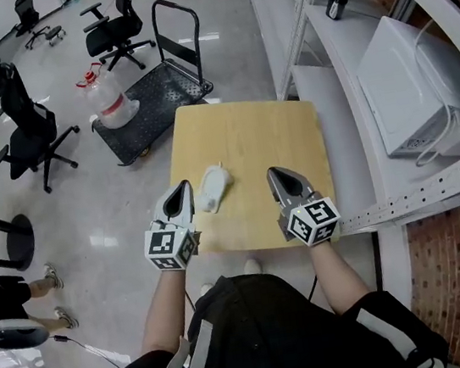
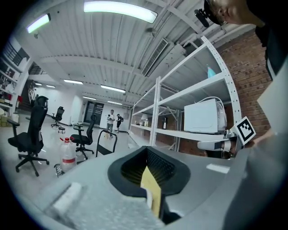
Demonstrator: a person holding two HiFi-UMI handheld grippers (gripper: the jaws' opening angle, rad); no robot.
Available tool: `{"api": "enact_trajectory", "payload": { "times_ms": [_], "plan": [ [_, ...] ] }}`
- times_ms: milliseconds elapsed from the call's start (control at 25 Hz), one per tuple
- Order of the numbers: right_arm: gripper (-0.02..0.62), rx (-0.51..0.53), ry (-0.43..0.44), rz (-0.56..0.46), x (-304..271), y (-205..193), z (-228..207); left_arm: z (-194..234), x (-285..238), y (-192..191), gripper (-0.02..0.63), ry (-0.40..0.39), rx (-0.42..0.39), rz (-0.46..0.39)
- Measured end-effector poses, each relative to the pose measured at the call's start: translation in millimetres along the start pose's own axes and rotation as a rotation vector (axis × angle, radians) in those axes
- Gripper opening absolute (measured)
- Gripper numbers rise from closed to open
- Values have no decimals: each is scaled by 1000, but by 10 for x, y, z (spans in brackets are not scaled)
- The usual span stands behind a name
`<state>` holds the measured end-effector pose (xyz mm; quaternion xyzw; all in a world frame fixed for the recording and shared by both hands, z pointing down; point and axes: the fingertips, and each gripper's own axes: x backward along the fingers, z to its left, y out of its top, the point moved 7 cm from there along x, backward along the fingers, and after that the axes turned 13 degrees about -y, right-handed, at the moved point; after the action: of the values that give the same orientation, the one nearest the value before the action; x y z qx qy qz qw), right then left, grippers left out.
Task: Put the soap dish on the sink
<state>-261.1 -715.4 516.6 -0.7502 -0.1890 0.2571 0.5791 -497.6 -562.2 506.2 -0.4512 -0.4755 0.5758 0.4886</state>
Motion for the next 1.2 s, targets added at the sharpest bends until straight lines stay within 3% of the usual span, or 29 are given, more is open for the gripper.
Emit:
{"api": "enact_trajectory", "payload": {
  "times_ms": [480, 760, 1000, 1200],
  "plan": [
    [6, 8, -6, -53, 56, 21, 757, 410, 960, 292, 3, 56, -6, -123],
    [6, -6, -19, -157, 221, 137, 1182, 561, 1309, 470, 3, -10, -45, -168],
    [6, -30, -57, -169, 364, 146, 1346, 658, 1415, 477, 3, -65, -45, -177],
    [6, -8, -68, -175, 494, 151, 1433, 702, 1501, 446, 3, -60, -22, -185]
  ]
}}
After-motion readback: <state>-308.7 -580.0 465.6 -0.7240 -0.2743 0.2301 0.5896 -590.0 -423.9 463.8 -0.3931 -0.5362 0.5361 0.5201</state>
